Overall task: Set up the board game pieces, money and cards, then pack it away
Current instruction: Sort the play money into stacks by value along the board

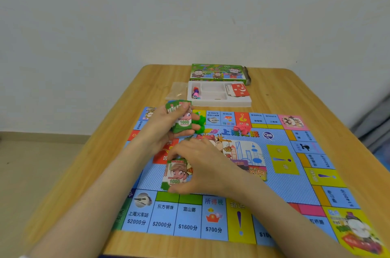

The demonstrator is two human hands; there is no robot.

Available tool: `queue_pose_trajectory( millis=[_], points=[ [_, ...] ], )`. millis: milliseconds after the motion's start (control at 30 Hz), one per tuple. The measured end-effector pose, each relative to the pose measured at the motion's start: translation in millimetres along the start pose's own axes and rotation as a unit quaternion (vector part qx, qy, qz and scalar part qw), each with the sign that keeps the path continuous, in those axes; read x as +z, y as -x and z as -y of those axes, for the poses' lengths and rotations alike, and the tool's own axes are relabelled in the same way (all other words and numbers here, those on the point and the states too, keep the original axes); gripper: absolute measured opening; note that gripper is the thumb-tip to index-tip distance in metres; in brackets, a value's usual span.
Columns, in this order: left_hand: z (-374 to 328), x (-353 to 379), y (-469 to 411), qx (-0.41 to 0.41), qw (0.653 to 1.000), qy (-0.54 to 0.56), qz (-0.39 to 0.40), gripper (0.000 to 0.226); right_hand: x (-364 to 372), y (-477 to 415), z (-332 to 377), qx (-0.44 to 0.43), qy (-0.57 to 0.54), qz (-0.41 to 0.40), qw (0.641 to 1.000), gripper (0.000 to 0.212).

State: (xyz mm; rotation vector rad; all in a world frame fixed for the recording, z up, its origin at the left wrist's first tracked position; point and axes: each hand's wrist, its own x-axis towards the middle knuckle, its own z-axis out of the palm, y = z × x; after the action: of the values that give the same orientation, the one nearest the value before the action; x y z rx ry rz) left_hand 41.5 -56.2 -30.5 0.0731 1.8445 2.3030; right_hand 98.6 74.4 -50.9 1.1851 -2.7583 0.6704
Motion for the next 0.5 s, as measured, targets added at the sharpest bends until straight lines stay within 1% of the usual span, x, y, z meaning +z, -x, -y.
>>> queue_pose_trajectory(
  millis=[167, 233, 267, 300, 367, 433, 500],
  points=[
    [-0.6, 1.0, -1.1, -0.015, 1.0, 0.015, -0.002, 0.022, 0.0, 1.2, 0.4, -0.016, 0.0, 0.004, 1.0, 0.047],
    [-1.2, 1.6, -1.8, -0.035, 0.999, 0.04, 0.003, 0.022, 0.7, 1.9, -0.8, -0.024, -0.007, -0.002, 1.0, 0.046],
    [-1.9, 2.2, -2.0, -0.049, 0.997, 0.061, 0.008, 0.02, 1.2, 1.4, -1.1, -0.026, -0.017, -0.017, 0.999, 0.043],
    [-2.6, 2.4, -2.2, -0.063, 0.994, 0.085, 0.015, 0.017, 0.9, 0.2, -1.2, -0.022, -0.031, -0.043, 0.998, 0.04],
    [-3.5, 3.4, -2.3, -0.077, 0.989, 0.12, 0.028, 0.016, -0.1, -2.4, -2.2, 0.0, -0.075, -0.125, 0.989, 0.033],
    [-4.1, 3.3, -1.8, -0.072, 0.99, 0.115, 0.03, 0.019, -3.4, -3.8, -4.4, 0.037, -0.141, -0.22, 0.965, 0.033],
    [-4.5, 3.9, -0.2, -0.06, 0.992, 0.099, 0.044, 0.019, -8.7, -4.1, -6.8, 0.078, -0.19, -0.298, 0.932, 0.031]
  ],
)
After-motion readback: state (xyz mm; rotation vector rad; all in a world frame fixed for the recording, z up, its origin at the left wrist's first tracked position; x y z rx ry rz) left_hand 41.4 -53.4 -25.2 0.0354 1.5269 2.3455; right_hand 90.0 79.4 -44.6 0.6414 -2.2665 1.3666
